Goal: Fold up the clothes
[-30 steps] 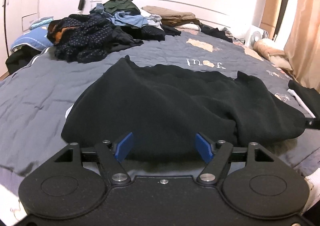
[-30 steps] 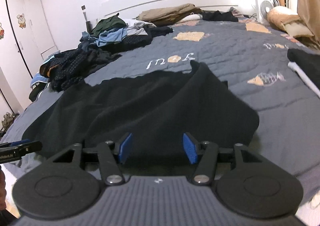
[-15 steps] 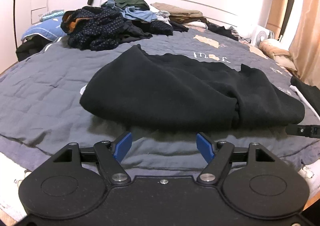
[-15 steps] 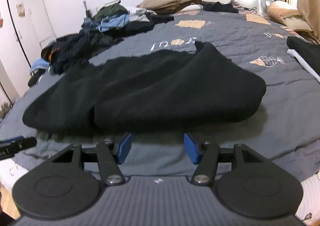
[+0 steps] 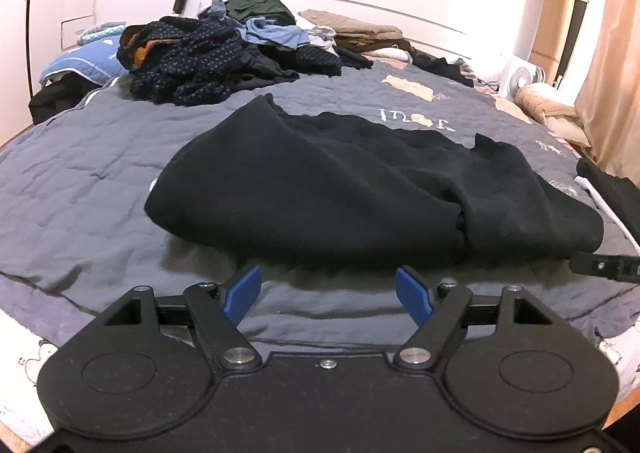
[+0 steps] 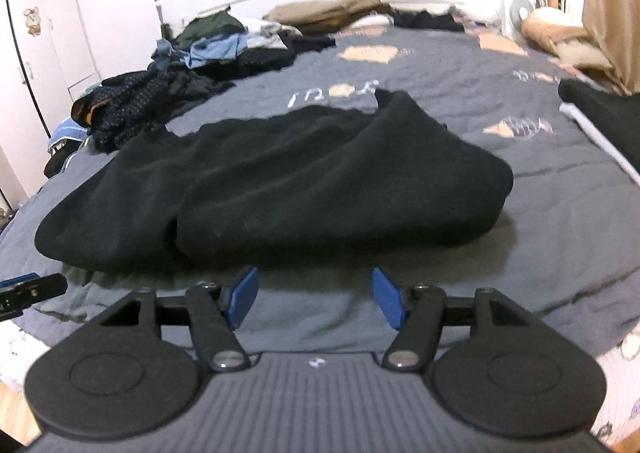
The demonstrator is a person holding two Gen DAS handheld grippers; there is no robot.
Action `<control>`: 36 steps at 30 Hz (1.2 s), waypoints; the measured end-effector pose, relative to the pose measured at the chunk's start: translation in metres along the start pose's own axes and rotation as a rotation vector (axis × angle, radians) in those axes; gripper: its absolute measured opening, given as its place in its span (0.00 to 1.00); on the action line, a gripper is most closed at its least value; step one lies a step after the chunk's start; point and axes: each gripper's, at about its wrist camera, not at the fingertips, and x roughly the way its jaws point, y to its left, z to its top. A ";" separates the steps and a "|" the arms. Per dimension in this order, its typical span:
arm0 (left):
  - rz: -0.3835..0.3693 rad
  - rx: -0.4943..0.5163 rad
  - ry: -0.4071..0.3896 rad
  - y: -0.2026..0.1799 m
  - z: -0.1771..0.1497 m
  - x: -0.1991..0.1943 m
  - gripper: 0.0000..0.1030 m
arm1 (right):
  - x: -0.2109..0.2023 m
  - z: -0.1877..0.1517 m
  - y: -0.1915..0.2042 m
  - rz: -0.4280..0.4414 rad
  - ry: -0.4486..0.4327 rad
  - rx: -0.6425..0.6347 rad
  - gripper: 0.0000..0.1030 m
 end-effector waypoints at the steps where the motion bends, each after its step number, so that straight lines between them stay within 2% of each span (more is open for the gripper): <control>1: -0.001 0.002 -0.001 -0.001 0.000 0.001 0.71 | 0.001 -0.001 -0.001 -0.006 0.000 -0.002 0.63; 6: 0.001 -0.006 0.002 -0.006 0.002 0.007 0.71 | 0.003 -0.002 -0.012 0.010 -0.013 0.017 0.63; 16: -0.015 0.034 -0.003 -0.028 0.004 0.012 0.71 | 0.006 -0.003 -0.038 -0.049 -0.013 0.053 0.63; 19: -0.030 0.092 -0.008 -0.041 0.006 0.016 0.71 | 0.006 -0.003 -0.041 -0.041 -0.021 0.064 0.63; 23: -0.044 0.166 -0.023 -0.056 0.010 0.026 0.71 | 0.010 -0.002 -0.034 -0.019 -0.026 0.015 0.63; 27: -0.064 0.183 -0.015 -0.061 0.013 0.034 0.68 | 0.017 0.000 -0.023 0.027 -0.003 -0.017 0.63; 29: -0.075 0.192 -0.011 -0.063 0.014 0.039 0.56 | 0.019 0.001 -0.015 0.030 0.004 -0.044 0.63; 30: -0.080 0.196 -0.009 -0.064 0.015 0.041 0.54 | 0.018 0.001 -0.011 0.033 0.001 -0.058 0.63; 32: -0.090 0.205 -0.005 -0.066 0.017 0.045 0.44 | 0.014 0.002 -0.003 0.041 -0.011 -0.086 0.63; 36: -0.099 0.230 -0.010 -0.070 0.019 0.051 0.44 | 0.013 0.003 0.009 0.066 -0.052 -0.165 0.63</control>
